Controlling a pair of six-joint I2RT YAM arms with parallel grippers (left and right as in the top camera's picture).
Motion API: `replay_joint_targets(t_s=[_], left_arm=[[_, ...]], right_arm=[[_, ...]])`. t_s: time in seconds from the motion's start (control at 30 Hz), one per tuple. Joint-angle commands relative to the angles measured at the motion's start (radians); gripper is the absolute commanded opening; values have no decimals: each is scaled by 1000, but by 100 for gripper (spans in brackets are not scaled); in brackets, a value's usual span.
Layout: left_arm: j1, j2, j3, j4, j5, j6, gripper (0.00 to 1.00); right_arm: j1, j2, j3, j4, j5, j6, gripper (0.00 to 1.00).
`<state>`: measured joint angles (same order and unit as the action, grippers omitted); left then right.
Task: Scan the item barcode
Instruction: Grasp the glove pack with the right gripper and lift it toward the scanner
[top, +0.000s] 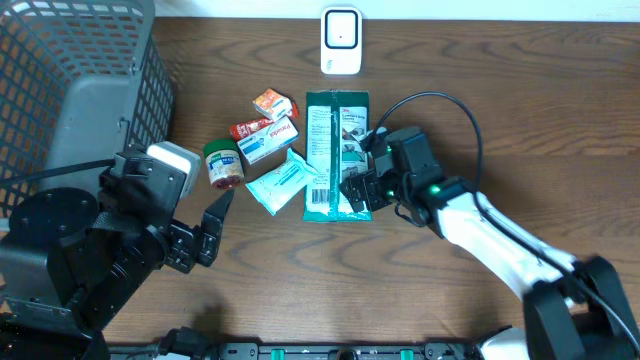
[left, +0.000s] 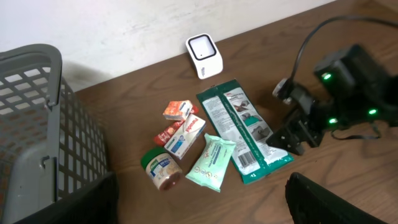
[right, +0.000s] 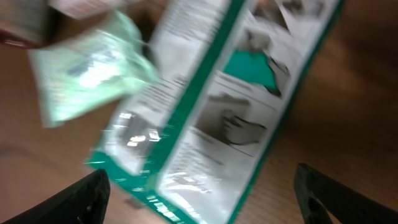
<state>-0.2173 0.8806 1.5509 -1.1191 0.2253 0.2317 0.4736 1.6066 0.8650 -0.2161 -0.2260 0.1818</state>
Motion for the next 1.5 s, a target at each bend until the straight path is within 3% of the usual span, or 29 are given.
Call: replay_joint_targets(t_s=[0.0, 0.33, 0.8, 0.9, 0.93, 1.0, 1.27, 1.4, 1.47], left_arm=[[3, 0, 5, 1, -10, -5, 86], [3, 0, 5, 1, -10, -5, 86], [3, 0, 5, 1, -10, -5, 86], [3, 0, 5, 1, -10, -5, 86], [3, 0, 5, 1, -10, -5, 86], [3, 0, 5, 1, -10, -5, 86], [3, 0, 5, 1, -10, -5, 86], [3, 0, 5, 1, -10, -5, 86], [3, 0, 5, 1, -10, -5, 86]], right_arm=[[5, 70, 34, 23, 76, 71, 90], [6, 240, 133, 86, -9, 119, 85], [10, 323, 143, 76, 79, 233, 83], [23, 343, 143, 86, 90, 233, 73], [24, 353, 146, 92, 96, 238, 62], [24, 368, 159, 89, 143, 244, 53], [35, 457, 178, 113, 177, 197, 52], [45, 545, 221, 87, 176, 154, 37], [45, 575, 239, 63, 175, 153, 23]])
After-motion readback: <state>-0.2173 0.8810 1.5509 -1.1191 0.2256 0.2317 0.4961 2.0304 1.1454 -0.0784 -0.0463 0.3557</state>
